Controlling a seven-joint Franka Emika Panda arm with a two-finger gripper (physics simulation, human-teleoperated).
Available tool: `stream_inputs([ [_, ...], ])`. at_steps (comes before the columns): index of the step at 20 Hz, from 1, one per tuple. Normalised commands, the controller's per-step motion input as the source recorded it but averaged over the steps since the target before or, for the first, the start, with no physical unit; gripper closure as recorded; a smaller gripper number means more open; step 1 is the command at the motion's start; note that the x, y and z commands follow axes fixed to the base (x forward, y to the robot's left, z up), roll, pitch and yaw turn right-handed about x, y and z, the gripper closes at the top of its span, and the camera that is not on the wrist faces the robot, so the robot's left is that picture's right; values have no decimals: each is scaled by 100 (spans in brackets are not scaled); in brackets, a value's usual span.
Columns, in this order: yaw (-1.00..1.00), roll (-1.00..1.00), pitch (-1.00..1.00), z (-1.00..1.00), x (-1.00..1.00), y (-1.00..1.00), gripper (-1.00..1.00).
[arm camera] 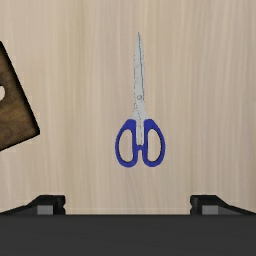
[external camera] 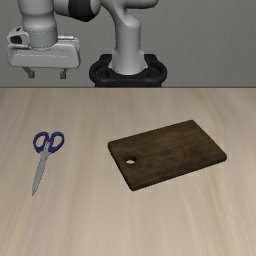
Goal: Pick up the scissors and place it on the cutting board
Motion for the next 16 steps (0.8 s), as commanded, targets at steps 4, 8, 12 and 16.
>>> stream_inputs([
  [4,0,0,0,0,25,-25,-100],
  [8,0,0,0,-75,-25,0,-100],
  [12,0,0,0,-100,0,0,-100],
  [16,0,0,0,-100,0,0,-100],
])
